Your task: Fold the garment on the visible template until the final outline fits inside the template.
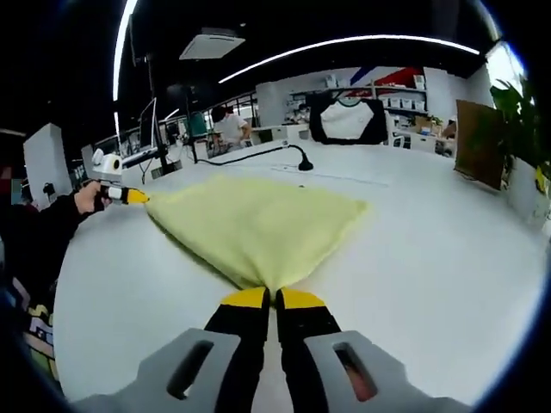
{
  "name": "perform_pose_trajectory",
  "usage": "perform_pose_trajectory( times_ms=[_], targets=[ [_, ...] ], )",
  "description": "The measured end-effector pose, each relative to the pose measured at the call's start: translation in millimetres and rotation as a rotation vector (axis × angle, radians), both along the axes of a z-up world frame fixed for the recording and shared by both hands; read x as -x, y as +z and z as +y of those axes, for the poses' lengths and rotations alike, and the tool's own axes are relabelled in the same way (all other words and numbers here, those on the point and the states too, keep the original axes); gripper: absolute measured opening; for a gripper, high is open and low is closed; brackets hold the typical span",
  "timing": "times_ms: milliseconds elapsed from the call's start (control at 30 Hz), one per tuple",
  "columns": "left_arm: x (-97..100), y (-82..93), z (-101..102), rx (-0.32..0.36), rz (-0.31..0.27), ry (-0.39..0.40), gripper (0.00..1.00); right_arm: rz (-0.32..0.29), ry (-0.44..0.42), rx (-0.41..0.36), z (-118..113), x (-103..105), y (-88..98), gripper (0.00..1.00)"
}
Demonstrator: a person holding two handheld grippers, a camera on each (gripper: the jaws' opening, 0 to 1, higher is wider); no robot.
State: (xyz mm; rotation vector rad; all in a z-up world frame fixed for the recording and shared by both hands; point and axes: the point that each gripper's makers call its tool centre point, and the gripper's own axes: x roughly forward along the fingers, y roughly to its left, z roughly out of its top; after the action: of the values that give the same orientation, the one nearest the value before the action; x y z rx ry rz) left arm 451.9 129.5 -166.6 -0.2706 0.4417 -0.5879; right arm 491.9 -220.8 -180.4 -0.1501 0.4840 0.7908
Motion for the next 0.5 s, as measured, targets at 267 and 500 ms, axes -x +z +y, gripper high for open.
perform_pose_trajectory(
  times_ms=[267,500],
  targets=[
    [3.7,-10.1,7.5,-0.058,0.008,0.002,0.01,-0.055,0.04,0.104,-1.9,10.5,-8.0,0.0],
    [7.6,-12.7,2.9,-0.099,-0.004,-0.007,0.02,-0.065,0.054,0.147,2.3,16.1,-7.2,0.0]
  ],
)
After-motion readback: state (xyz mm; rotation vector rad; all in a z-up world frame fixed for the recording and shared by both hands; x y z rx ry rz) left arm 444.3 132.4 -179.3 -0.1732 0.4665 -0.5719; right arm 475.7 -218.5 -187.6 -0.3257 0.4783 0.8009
